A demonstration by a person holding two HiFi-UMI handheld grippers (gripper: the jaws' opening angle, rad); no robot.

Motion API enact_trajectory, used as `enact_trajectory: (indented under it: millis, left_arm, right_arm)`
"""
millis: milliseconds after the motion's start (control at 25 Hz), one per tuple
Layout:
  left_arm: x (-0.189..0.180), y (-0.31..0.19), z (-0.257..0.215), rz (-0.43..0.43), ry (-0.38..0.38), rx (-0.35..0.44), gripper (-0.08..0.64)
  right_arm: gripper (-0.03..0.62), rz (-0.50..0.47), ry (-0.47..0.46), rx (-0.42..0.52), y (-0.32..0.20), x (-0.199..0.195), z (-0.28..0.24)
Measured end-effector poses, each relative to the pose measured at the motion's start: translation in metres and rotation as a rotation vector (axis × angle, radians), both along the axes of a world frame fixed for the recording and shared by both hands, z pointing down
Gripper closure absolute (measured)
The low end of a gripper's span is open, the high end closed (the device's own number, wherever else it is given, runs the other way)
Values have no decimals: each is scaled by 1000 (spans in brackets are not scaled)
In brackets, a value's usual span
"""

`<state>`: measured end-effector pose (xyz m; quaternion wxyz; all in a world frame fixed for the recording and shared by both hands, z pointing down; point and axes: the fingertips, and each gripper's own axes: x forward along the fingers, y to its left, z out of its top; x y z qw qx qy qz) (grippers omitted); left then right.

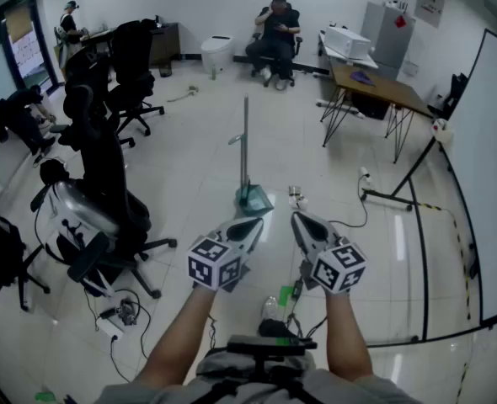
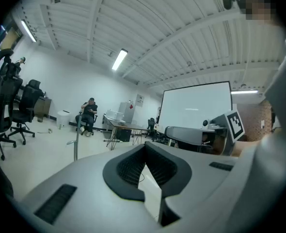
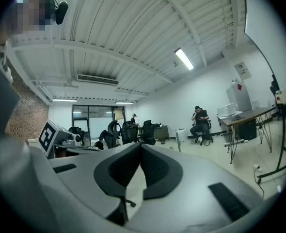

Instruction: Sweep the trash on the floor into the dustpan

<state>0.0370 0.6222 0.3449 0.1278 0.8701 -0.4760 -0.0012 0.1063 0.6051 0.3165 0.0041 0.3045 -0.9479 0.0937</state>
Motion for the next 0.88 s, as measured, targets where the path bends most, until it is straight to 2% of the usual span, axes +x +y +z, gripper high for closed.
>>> enact_trajectory:
  millis: [200, 480, 600, 880]
  left_arm:
    - [-9, -53, 11, -10, -24, -18, 555]
    - [-20, -152, 21, -57, -33, -44, 555]
    - [-22, -188, 14, -82, -43, -51, 555]
    - [-34, -259, 11, -128, -67, -60, 555]
  right_arm:
    - [592, -6, -2, -15, -54, -10, 12]
    - [592, -60, 1, -22, -156, -23, 19]
    - [592, -103, 3, -4, -197, -27, 13]
    - [592, -135, -21, 17, -270, -35, -5]
